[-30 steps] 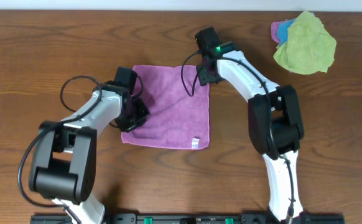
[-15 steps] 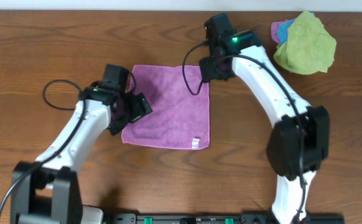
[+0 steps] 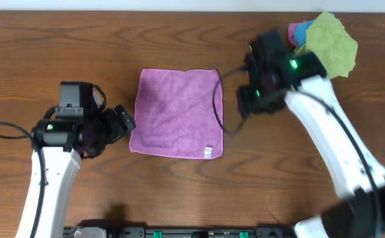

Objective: Fold the cloth

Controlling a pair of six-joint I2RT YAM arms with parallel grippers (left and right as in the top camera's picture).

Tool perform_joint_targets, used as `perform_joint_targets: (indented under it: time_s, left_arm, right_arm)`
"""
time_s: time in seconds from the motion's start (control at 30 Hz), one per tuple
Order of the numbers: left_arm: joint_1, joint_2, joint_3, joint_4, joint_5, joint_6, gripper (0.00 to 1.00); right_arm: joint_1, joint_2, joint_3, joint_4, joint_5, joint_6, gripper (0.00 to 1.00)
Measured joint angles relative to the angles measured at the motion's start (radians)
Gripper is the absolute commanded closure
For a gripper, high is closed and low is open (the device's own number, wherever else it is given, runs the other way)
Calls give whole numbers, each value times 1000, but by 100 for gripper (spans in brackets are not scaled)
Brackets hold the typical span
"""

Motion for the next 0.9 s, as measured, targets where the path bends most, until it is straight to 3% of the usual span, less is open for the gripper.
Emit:
perform_joint_targets:
  time_s: [0.17, 0.37, 0.57, 0.9]
  left_arm:
    - [0, -8, -39, -32, -7, 11, 5]
    - [0, -44, -190, 31, 8, -24, 5]
    - [1, -82, -298, 152, 45, -109, 5]
    - [1, -82, -467, 330, 43, -362, 5]
  right_arm:
    - [-10, -298, -371, 200, -77, 23, 31]
    - [-10, -473, -636, 441, -187, 108, 27]
    - [-10, -486, -855, 709, -316, 231, 28]
    - [-10, -486, -943, 850, -360, 358, 30]
